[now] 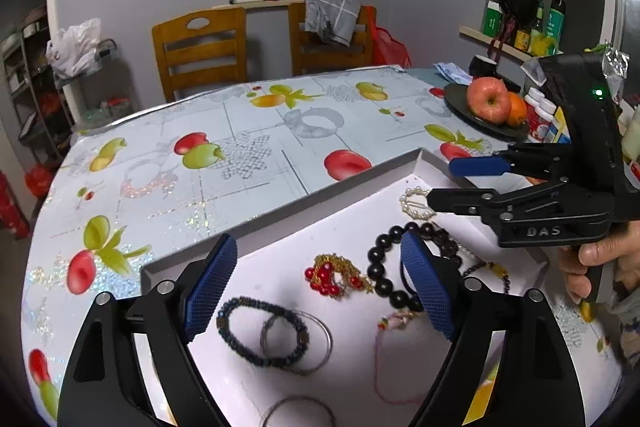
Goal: Organize jewelry
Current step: 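Open both tools to release the items and withdraw from the box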
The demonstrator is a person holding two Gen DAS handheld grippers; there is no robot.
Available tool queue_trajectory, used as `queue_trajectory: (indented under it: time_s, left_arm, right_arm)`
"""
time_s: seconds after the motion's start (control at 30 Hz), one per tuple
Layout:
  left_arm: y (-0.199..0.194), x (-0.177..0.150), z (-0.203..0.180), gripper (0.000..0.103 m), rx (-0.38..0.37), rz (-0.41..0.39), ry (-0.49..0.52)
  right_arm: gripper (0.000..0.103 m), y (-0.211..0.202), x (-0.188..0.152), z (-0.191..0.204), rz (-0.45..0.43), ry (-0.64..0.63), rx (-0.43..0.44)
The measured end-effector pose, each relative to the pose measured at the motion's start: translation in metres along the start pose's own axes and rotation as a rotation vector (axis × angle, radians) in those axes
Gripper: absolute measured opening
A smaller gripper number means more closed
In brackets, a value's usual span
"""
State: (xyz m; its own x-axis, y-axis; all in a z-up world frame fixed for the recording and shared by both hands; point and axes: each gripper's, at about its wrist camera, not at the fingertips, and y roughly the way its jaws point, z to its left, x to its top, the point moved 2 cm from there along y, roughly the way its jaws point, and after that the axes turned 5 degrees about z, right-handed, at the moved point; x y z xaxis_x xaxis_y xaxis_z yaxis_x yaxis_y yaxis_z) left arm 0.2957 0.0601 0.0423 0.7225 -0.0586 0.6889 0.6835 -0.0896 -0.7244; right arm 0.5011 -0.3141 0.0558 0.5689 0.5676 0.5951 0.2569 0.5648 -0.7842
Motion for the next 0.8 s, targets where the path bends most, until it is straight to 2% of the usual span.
queue_trajectory:
  time_s: [0.07,0.2,0.27,0.47,0.67,0.8]
  left_arm:
    - [-0.010,-0.006,-0.003,0.094,0.006,-0.021,-0.001]
    - [-0.029,-0.020,-0.007,0.096,0.011,-0.046,-0.025]
    - [-0.038,-0.028,-0.008,0.096,0.013,-0.057,-0.032]
    - [-0.062,-0.051,-0.018,0.098,0.048,-0.085,-0.030]
    - [-0.079,-0.079,-0.026,0.098,0.041,-0.090,-0.064]
    - [-0.083,-0.095,-0.034,0.098,0.075,-0.084,-0.064]
  right_arm:
    - [0.069,-0.013,-0.007,0.003,-0.041,-0.001,0.000]
    - [0.074,-0.032,-0.019,0.005,-0.097,0.004,-0.013]
    - [0.080,-0.043,-0.026,0.007,-0.132,0.012,-0.012]
    - [0.090,-0.065,-0.050,0.019,-0.190,-0.001,-0.009]
    - [0.093,-0.082,-0.078,0.038,-0.223,-0.034,-0.007]
    - [0.095,-0.090,-0.095,0.047,-0.242,-0.039,-0.014]
